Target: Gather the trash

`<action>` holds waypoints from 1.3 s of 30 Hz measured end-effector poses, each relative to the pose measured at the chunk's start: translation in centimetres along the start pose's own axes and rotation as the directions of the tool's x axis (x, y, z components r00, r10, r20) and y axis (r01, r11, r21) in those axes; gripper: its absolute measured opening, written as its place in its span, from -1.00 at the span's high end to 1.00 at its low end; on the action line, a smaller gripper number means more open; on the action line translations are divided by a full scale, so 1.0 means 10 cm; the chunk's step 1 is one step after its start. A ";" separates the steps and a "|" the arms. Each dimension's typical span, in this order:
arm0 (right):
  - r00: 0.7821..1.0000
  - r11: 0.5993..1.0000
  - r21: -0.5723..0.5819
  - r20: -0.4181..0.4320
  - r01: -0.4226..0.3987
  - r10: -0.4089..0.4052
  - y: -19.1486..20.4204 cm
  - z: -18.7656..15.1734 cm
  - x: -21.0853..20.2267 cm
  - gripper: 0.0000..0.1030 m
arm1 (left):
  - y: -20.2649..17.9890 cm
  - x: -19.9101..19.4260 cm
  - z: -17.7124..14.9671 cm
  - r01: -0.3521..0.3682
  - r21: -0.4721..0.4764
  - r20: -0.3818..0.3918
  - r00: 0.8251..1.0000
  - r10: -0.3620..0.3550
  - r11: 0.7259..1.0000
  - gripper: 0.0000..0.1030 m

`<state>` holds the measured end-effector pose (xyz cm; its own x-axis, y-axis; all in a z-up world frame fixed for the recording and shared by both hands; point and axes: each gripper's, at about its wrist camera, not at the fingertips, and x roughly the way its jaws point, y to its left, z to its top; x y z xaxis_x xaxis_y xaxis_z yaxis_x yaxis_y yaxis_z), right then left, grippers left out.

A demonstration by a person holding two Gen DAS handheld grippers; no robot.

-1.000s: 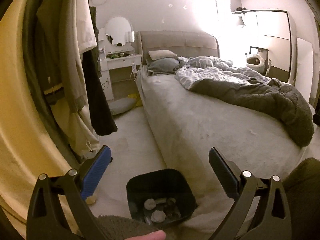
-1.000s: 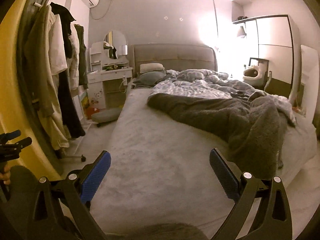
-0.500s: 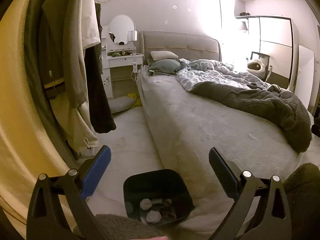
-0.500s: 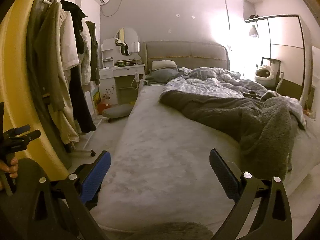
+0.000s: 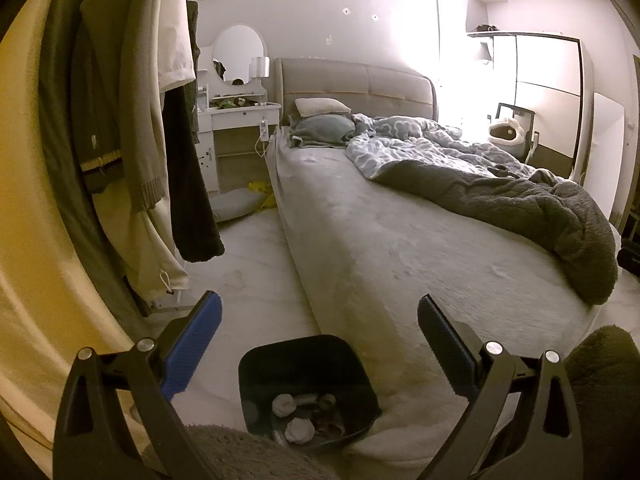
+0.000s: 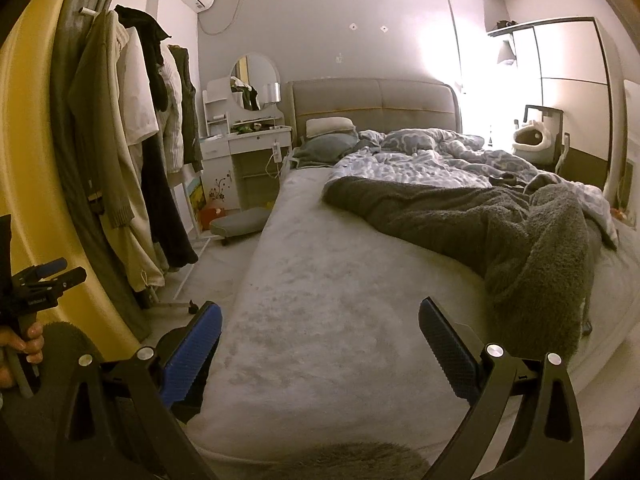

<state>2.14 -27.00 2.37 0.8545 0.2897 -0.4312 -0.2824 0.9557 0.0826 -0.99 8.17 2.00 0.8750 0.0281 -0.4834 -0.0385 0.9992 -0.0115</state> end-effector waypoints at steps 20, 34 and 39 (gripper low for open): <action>1.000 1.000 0.001 0.001 0.000 0.000 0.00 0.00 0.00 -0.94 | -0.03 0.00 -0.01 0.001 0.003 0.002 1.000 -0.001 1.000 -0.94; 1.000 1.000 -0.009 -0.001 0.003 -0.003 0.01 0.00 0.01 -0.94 | -0.04 -0.01 -0.01 0.000 0.006 0.003 1.000 0.000 1.000 -0.94; 1.000 1.000 -0.005 0.000 0.000 0.000 -0.01 0.00 0.01 -0.94 | -0.04 0.00 -0.01 0.000 0.006 0.003 1.000 0.000 1.000 -0.94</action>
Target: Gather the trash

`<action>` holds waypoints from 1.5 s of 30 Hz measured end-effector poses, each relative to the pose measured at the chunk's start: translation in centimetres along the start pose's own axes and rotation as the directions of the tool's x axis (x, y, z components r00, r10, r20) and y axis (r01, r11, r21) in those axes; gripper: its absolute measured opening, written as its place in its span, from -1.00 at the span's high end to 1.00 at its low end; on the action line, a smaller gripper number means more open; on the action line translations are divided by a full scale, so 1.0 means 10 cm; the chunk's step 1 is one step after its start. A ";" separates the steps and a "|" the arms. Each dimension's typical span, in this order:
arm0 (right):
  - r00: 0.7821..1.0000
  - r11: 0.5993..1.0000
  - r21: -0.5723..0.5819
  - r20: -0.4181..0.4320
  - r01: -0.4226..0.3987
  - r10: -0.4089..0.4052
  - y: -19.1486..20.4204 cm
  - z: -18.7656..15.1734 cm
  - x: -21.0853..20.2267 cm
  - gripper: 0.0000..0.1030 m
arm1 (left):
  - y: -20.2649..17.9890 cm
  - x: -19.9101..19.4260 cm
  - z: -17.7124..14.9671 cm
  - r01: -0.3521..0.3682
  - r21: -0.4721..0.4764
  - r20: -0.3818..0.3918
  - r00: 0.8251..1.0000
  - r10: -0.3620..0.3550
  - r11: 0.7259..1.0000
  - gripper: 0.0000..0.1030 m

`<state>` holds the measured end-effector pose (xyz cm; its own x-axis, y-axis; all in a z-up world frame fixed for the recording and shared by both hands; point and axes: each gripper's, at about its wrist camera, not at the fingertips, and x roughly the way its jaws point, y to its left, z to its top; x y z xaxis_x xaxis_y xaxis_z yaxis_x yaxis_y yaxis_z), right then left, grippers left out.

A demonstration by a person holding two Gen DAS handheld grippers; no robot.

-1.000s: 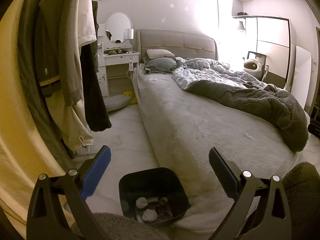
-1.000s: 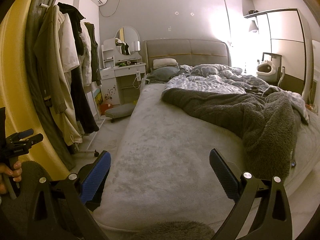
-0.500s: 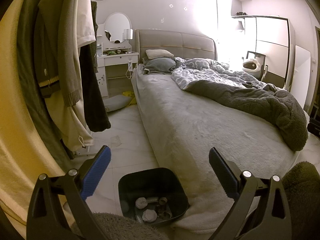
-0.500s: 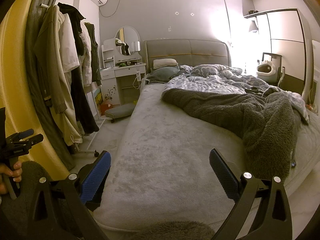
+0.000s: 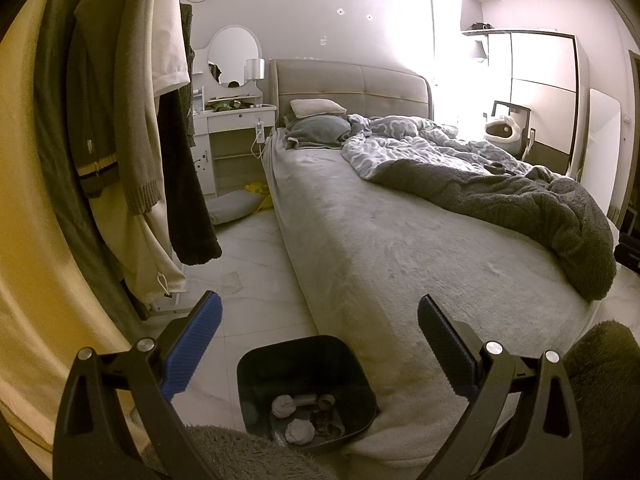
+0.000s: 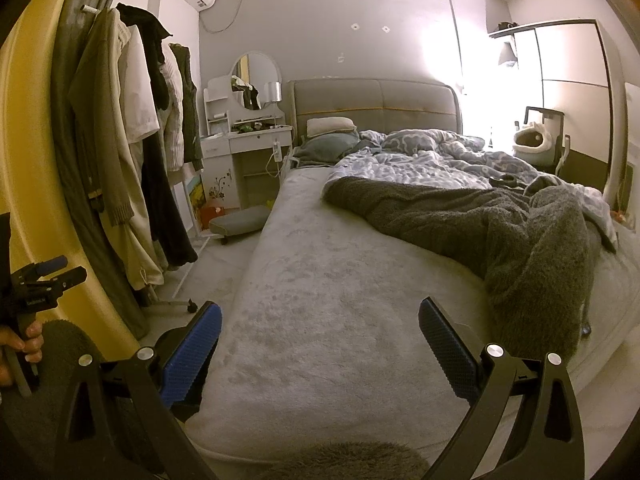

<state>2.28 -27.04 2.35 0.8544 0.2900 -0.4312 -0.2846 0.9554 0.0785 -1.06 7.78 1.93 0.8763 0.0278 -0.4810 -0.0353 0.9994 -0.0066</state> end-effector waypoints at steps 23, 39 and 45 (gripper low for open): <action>1.000 1.000 -0.002 -0.001 0.000 0.000 -0.01 -0.01 0.00 -0.94 | 0.00 0.00 0.00 0.000 0.002 0.000 1.000 0.000 1.000 -0.94; 1.000 1.000 0.001 0.000 0.002 -0.002 0.02 -0.01 -0.01 -0.94 | -0.01 0.00 0.00 0.000 0.001 0.000 1.000 0.000 1.000 -0.94; 1.000 1.000 0.001 0.000 0.002 -0.002 0.02 -0.02 -0.01 -0.94 | -0.01 0.00 0.00 0.000 0.003 0.000 1.000 0.000 1.000 -0.94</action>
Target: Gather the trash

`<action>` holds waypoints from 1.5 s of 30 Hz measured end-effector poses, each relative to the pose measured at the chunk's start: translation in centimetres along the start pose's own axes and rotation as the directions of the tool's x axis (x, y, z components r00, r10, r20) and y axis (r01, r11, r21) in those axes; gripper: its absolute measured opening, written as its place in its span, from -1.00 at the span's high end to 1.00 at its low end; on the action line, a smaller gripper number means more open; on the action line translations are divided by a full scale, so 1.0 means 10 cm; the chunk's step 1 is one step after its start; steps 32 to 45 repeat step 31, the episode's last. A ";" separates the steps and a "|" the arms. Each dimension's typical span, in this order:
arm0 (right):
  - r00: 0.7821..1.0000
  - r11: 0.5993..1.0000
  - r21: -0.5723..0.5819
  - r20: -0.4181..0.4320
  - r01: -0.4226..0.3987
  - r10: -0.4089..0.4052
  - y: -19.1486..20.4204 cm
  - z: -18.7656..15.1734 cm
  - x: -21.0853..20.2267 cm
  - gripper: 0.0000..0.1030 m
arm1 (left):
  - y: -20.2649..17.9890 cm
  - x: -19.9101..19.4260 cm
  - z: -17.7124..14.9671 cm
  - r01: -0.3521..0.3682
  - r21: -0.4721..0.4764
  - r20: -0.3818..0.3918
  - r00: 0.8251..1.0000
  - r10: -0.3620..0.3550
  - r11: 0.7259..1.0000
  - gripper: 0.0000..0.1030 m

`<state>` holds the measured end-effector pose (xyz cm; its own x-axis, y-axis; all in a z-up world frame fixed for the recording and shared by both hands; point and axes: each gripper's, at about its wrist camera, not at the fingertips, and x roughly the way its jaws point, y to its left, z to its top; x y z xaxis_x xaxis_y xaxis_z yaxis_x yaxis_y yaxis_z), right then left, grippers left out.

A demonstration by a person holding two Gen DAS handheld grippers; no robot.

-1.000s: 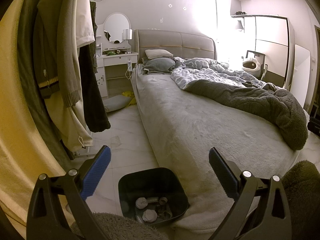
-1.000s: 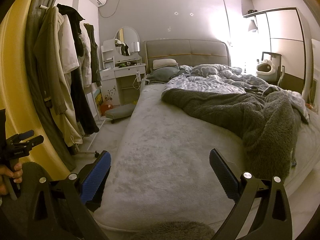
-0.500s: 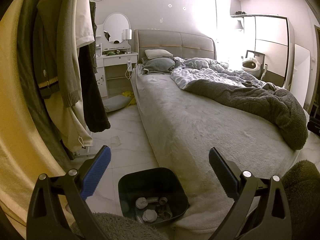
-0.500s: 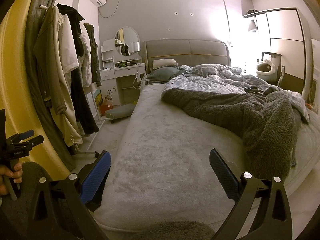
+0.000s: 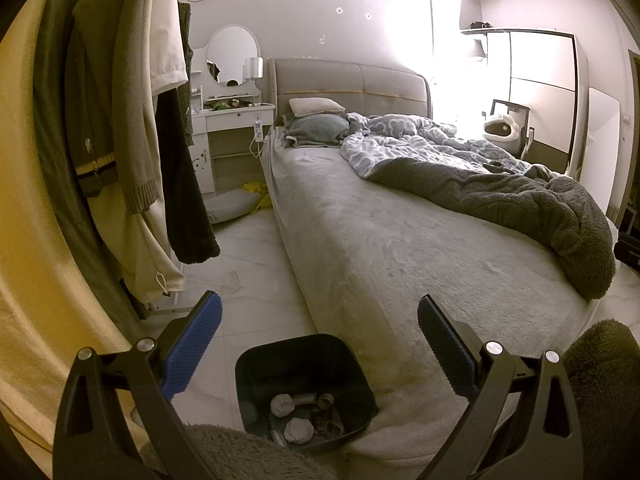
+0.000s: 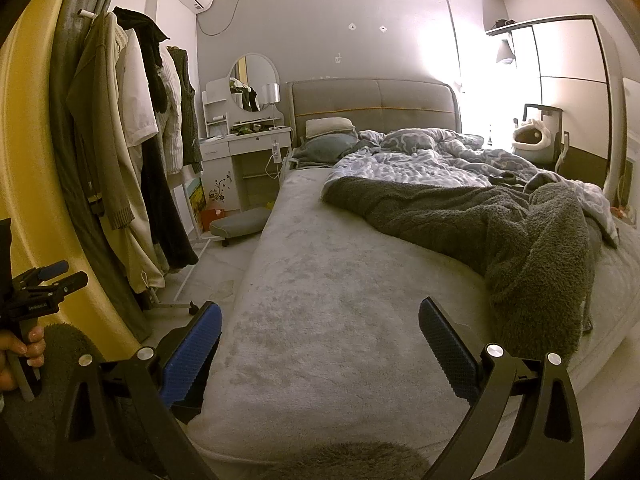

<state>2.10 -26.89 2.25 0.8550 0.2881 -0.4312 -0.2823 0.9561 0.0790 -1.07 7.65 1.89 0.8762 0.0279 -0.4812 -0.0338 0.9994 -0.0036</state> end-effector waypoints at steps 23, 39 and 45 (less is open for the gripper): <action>1.000 1.000 0.001 0.000 0.001 -0.001 0.01 -0.01 0.00 -0.94 | -0.01 0.00 0.00 -0.002 0.001 0.000 1.000 0.002 1.000 -0.94; 1.000 1.000 0.002 0.000 0.002 -0.002 0.01 -0.01 0.00 -0.94 | -0.04 -0.01 0.00 -0.004 0.002 -0.002 1.000 0.004 1.000 -0.94; 1.000 1.000 0.002 0.000 0.002 -0.002 0.01 -0.01 0.00 -0.94 | -0.04 -0.01 0.00 -0.004 0.002 -0.002 1.000 0.004 1.000 -0.94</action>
